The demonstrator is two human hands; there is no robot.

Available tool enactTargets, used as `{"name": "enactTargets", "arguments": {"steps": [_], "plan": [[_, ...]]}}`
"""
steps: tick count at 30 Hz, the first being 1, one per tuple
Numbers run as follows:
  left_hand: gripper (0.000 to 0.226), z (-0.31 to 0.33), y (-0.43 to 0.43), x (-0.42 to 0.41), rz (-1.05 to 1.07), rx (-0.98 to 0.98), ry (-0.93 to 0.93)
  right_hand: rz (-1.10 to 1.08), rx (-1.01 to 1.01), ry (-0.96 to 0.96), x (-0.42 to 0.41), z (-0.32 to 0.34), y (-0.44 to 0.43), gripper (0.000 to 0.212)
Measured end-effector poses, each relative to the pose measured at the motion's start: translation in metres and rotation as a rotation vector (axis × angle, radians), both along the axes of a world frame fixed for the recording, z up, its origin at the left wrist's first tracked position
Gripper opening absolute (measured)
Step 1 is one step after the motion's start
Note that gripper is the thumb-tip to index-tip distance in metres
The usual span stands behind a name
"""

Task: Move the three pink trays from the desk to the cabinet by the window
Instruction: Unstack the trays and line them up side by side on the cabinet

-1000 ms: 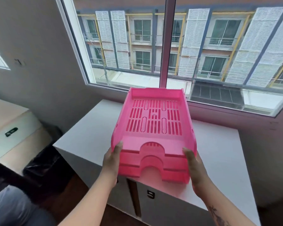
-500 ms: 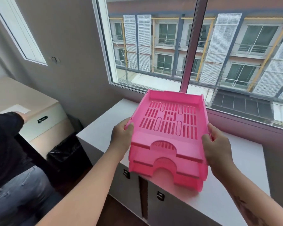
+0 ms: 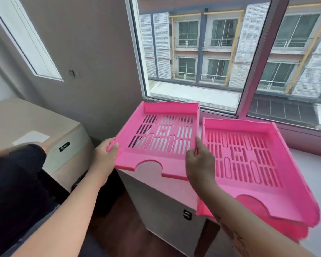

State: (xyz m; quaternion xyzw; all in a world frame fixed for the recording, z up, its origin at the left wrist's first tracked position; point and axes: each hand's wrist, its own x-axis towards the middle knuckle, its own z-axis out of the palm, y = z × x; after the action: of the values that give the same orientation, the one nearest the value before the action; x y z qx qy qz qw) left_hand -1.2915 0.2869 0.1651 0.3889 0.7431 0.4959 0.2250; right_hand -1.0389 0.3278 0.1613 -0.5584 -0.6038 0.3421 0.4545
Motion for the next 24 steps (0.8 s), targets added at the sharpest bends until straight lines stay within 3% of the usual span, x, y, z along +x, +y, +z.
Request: {"name": "enactTargets", "arguments": {"steps": [6, 13, 18, 21, 24], "plan": [[0.027, -0.047, 0.024, -0.053, -0.052, -0.072, -0.033, -0.045, -0.104, -0.005, -0.055, -0.038, 0.008, 0.052], [0.022, -0.087, 0.051, -0.064, -0.18, -0.185, -0.041, -0.146, -0.226, -0.048, -0.062, -0.074, 0.009, 0.056], [0.023, -0.092, 0.063, -0.064, -0.22, -0.247, 0.016, -0.085, -0.321, -0.134, -0.059, -0.076, 0.017, 0.061], [0.044, -0.073, 0.074, -0.062, -0.219, -0.202, 0.076, -0.024, -0.241, -0.256, -0.057, -0.052, 0.016, 0.061], [0.043, -0.04, 0.09, -0.037, -0.236, -0.077, 0.202, -0.025, -0.062, -0.272, -0.046, -0.012, 0.016, 0.053]]}}
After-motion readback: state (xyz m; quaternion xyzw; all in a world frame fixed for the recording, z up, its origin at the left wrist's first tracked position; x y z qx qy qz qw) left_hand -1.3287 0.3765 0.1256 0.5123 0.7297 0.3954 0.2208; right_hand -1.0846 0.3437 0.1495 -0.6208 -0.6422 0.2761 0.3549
